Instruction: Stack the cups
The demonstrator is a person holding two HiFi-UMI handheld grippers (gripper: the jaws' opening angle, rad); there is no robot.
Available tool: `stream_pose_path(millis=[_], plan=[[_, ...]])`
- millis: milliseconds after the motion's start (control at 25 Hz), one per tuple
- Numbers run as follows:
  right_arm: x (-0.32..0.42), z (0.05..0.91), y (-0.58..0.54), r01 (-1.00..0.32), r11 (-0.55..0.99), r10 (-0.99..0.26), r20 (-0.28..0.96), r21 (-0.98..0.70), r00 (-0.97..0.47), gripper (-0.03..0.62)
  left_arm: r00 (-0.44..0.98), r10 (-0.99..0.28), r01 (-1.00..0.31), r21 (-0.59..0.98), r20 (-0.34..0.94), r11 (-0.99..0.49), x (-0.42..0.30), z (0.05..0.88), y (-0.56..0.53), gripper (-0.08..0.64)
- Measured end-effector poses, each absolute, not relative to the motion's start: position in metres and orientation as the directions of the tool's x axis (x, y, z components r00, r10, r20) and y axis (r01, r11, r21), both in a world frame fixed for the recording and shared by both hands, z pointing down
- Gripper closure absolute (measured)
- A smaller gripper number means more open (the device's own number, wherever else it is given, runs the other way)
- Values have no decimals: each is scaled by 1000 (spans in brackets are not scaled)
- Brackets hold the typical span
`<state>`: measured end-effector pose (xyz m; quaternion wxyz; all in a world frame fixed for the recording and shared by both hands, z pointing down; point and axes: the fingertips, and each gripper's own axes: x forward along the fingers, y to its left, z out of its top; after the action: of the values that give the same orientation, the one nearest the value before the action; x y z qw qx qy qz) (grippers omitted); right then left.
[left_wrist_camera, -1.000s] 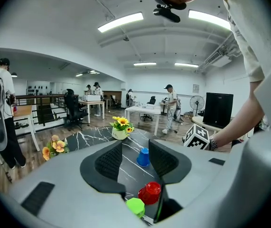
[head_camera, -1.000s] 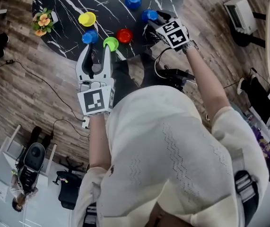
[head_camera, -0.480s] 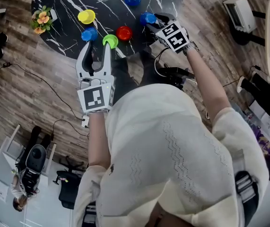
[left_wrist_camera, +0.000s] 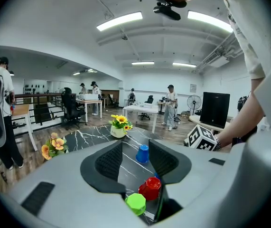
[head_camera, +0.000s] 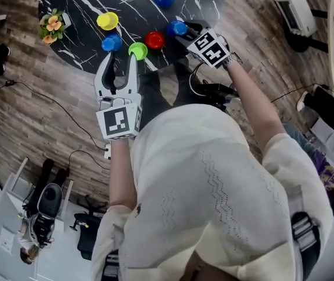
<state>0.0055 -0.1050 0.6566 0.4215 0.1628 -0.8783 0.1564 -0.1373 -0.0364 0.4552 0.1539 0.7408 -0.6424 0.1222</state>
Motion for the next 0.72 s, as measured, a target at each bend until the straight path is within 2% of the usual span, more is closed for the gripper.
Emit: stream_pose_path(millis=[720], plan=[[-16, 657, -84, -456, 876, -168, 785, -159, -596, 341, 202, -895, -979, 65, 398, -192, -156, 463, -28, 380]])
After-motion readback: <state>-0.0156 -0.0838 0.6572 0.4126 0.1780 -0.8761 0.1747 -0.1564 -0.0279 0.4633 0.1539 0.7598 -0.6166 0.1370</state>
